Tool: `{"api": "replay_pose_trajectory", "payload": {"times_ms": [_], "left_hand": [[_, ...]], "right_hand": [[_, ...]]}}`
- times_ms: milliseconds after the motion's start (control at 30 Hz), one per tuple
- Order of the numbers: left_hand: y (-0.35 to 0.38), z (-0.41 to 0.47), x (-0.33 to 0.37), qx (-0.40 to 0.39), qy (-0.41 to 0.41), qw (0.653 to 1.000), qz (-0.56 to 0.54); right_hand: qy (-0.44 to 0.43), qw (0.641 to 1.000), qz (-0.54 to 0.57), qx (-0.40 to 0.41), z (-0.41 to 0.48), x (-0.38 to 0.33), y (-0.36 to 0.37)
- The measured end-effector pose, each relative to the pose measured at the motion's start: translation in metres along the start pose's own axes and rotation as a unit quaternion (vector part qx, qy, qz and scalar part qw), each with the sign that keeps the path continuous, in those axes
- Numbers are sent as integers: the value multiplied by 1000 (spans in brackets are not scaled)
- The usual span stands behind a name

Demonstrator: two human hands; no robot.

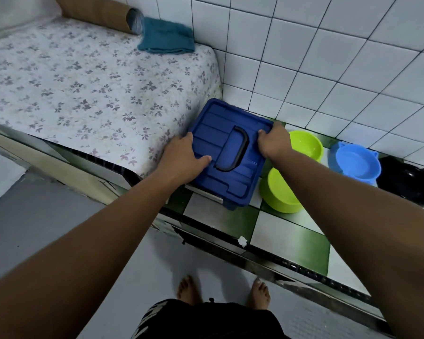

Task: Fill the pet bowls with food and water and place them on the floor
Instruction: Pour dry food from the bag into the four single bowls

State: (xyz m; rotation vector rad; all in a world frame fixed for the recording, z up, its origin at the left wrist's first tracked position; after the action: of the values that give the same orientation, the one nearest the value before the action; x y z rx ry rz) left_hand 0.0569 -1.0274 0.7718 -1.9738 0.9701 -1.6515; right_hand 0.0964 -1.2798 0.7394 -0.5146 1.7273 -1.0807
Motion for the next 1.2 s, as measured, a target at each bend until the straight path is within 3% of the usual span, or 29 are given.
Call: {"api": "replay_pose_trajectory", "payload": {"times_ms": [167, 467, 767, 967, 1200], "left_hand": [[-10, 3, 14, 19, 24, 1000, -2], [-84, 26, 34, 123, 79, 989, 27], [-192, 52, -31, 133, 6, 991, 31], [-225, 66, -75, 127, -35, 991, 34], [-202, 74, -94, 135, -16, 982, 127]], "right_hand": [[-20, 999, -10, 32, 5, -16, -30], [-56, 995, 67, 52, 29, -99, -65], [-80, 985, 136, -65, 28, -219, 11], [-109, 986, 52, -116, 27, -269, 60], [-152, 980, -109, -67, 27, -275, 71]]}}
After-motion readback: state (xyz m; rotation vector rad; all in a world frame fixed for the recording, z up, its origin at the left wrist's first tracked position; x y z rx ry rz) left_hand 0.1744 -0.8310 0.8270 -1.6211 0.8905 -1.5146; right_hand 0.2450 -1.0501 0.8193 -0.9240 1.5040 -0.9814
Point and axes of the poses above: each hand's wrist, its own z-axis towards the middle knuckle, its own y-axis out of the palm, x = y × z, the point moved 4 cm from there along z, towards the middle knuckle, and after that the axes turned 12 degrees about -z, right-handed, at the moved point
